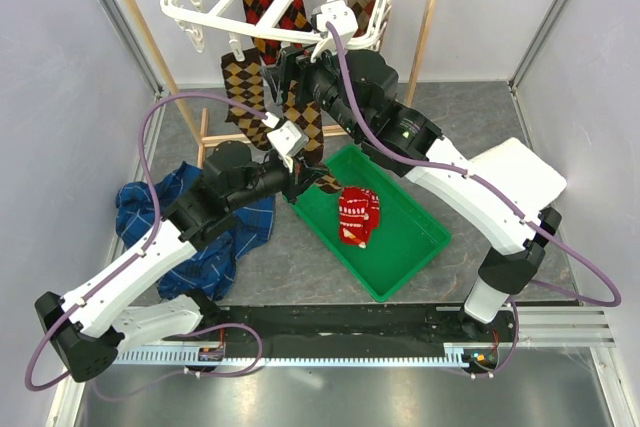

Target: Remove the socks clipped to the hanger

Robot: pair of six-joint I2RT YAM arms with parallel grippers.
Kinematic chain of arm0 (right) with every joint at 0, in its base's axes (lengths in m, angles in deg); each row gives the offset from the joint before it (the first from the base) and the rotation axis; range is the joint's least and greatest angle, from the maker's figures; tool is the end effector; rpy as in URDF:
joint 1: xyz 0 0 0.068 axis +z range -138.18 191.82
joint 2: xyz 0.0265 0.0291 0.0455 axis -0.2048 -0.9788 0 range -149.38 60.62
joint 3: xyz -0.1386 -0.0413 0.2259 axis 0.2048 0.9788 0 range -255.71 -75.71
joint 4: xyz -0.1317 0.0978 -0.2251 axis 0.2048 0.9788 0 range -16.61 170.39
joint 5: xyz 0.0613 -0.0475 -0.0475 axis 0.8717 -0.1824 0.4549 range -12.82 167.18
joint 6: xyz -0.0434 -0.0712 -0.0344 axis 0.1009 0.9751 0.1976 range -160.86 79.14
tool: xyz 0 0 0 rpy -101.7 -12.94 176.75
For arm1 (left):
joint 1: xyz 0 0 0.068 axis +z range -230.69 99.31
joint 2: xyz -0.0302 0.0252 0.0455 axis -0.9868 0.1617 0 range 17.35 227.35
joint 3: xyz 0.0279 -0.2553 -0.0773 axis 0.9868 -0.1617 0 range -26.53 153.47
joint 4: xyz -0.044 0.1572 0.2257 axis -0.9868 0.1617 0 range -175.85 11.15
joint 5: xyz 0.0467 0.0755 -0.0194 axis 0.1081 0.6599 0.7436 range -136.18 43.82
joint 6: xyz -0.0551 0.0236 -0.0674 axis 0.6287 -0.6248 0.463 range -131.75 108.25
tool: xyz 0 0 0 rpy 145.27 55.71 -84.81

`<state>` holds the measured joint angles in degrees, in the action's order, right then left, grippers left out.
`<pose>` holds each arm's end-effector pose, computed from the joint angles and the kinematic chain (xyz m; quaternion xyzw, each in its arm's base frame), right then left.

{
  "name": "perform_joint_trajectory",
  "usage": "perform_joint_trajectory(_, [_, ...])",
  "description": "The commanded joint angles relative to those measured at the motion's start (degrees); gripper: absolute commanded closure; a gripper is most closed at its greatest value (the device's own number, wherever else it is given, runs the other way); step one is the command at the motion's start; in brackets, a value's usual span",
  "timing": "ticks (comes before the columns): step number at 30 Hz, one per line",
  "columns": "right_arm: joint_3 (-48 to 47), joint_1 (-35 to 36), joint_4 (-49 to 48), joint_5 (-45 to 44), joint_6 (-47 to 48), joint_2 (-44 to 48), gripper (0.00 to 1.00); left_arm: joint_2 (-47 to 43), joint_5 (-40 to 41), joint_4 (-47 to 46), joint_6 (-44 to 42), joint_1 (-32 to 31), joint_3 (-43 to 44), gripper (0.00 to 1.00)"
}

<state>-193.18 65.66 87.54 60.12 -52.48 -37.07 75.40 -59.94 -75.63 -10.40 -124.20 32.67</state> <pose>0.2742 0.3351 0.5307 -0.1366 0.6591 0.3125 0.6703 0.2009 -0.2170 0.3748 0.3442 0.6768 -0.3301 0.5608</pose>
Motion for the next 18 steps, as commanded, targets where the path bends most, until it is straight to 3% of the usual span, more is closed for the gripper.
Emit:
perform_joint_trajectory(1, [-2.33,0.21,-2.02,-0.87,2.30,0.04,0.23,-0.47,-1.01,-1.08,0.41,0.00,0.30,0.98])
perform_joint_trajectory(5, [-1.89,0.30,-2.11,-0.78,2.91,1.53,0.23,-0.91,1.01,-0.90,0.85,-0.09,-0.22,0.98])
perform_joint_trajectory(18, [3.65,-0.58,-2.29,3.16,3.27,8.92,0.16,-3.55,-7.07,0.77,2.52,0.26,1.62,0.98])
